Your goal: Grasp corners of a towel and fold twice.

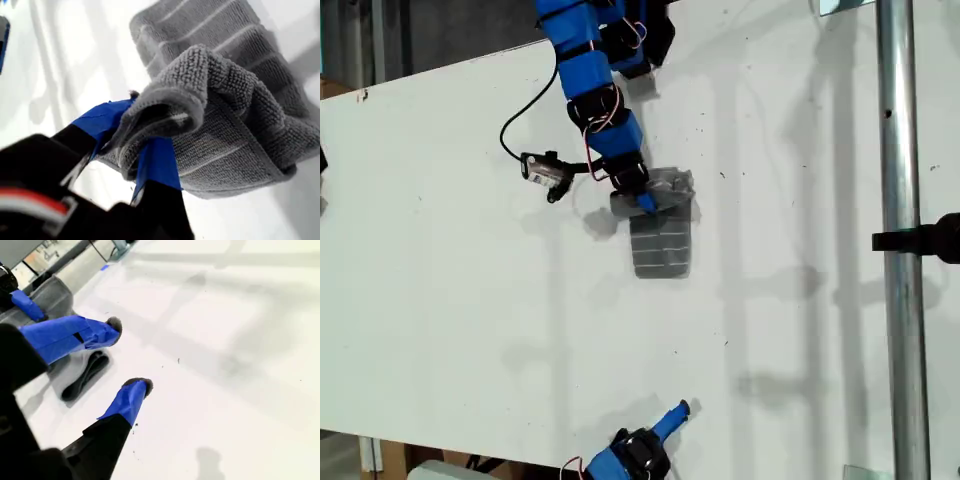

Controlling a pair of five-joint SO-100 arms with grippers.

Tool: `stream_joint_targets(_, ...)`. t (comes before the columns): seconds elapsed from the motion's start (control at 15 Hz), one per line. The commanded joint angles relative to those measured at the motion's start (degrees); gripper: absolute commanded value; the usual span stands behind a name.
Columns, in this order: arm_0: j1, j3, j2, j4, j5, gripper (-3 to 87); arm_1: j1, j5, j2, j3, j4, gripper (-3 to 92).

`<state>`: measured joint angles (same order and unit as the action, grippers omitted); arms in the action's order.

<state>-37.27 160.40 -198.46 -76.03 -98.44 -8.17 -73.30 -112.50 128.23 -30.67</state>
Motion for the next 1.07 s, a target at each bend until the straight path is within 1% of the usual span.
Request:
stream_joint_targets(0.0,0.26,-0.44,-0.35,1.14,0.09,18.4,0.18,0.53,2.55,-1.23,7.29,-0.3)
stream_joint_targets(0.07,0.09,-0.35,-0.35,1.14,0.00,18.4,0.44,0.79,3.16,-1.23,8.44,-0.3)
stream_joint_targets(0.13,0.09,-0.35,-0.35,1.14,-0.09,18.4,0.62,1.58,3.08,-1.05,10.28,2.4)
stream_joint_targets(0.2,0.18,-0.35,-0.35,1.14,0.18,18.4,0.97,2.99,1.67,-0.62,13.89,32.9)
stream_joint_targets(0.27,0.44,-0.09,-0.35,1.23,0.26,18.5,1.58,5.36,-1.85,3.34,24.70,36.0)
stream_joint_targets(0.33,0.79,0.00,-0.35,1.32,0.62,18.6,3.16,8.09,-5.62,8.44,38.85,24.5)
stream_joint_targets(0.4,1.14,0.00,-0.35,1.32,0.88,18.6,5.27,9.49,-8.53,8.26,40.43,14.8)
stream_joint_targets(0.47,1.23,0.00,-0.35,1.49,0.97,18.6,6.86,10.28,-12.04,7.56,36.30,11.7)
stream_joint_targets(0.6,1.32,0.53,-0.35,1.58,0.79,18.6,9.67,9.84,-25.40,12.92,24.43,11.7)
stream_joint_targets(0.67,1.67,1.14,-0.35,1.67,0.88,18.6,10.72,9.32,-33.93,15.56,12.74,11.9)
stream_joint_targets(0.8,3.78,3.69,-0.35,4.31,1.76,16.2,11.69,3.25,-55.20,24.43,-8.35,11.4)
stream_joint_targets(0.87,5.63,5.71,-0.35,5.27,1.85,15.8,12.30,-1.32,-66.36,26.89,-22.24,1.4)
stream_joint_targets(0.93,8.26,7.47,-0.35,6.68,3.16,15.9,12.57,-3.87,-76.38,29.62,-33.31,0.8)
stream_joint_targets(1.0,11.95,9.32,-0.35,6.94,5.63,15.9,12.13,-5.19,-74.79,28.21,-38.41,0.8)
